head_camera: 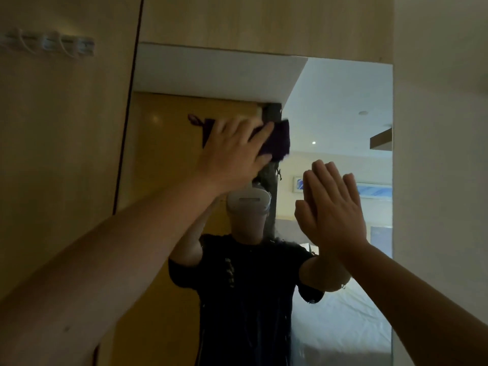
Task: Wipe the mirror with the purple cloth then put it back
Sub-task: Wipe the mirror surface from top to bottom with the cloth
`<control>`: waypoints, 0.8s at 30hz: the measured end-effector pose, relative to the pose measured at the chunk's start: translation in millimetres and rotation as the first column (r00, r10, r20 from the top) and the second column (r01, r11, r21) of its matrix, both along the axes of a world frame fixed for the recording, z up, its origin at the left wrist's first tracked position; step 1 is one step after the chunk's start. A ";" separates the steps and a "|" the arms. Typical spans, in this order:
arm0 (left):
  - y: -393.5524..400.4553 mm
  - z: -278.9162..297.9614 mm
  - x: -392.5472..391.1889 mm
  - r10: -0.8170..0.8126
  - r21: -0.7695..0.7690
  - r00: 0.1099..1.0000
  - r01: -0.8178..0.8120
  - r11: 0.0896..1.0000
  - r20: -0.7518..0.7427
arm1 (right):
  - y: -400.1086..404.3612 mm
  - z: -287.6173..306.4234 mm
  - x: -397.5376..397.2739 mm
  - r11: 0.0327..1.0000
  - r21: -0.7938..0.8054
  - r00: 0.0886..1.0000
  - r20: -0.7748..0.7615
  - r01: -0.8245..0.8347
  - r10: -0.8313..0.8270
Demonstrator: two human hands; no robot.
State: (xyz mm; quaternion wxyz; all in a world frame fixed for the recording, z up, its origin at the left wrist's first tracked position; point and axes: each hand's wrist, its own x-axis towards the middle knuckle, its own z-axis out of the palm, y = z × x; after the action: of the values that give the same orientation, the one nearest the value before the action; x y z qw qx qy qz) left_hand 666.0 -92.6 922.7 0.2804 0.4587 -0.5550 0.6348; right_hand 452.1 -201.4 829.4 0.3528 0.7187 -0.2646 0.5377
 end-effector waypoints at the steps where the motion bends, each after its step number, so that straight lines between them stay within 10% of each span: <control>1: 1.3 -29.1 -1.8 -0.006 0.048 1.000 0.004 0.999 0.027 | 0.5 0.3 -0.6 1.000 0.004 1.000 0.003 -0.017 0.017; 10: 10.5 -259.0 13.7 0.090 0.290 0.989 -0.120 0.950 0.115 | 5.1 -10.7 -1.2 0.993 0.017 0.992 0.050 -0.118 0.117; 18: 12.7 -227.7 11.0 -0.034 0.089 0.988 0.021 0.996 0.148 | 1.0 4.1 -48.1 0.997 0.080 0.999 0.032 -0.009 0.006; 24: 2.5 -53.8 -22.7 -0.082 -0.099 0.996 0.083 0.992 0.016 | -20.9 -2.8 -79.3 0.987 0.132 0.995 0.028 0.091 -0.096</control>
State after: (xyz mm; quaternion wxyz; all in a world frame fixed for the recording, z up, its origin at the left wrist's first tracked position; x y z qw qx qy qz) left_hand 643.3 -90.1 868.9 0.3256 0.4171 -0.5429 0.6521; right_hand 372.8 -222.3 826.6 0.3251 0.7176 -0.3386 0.5144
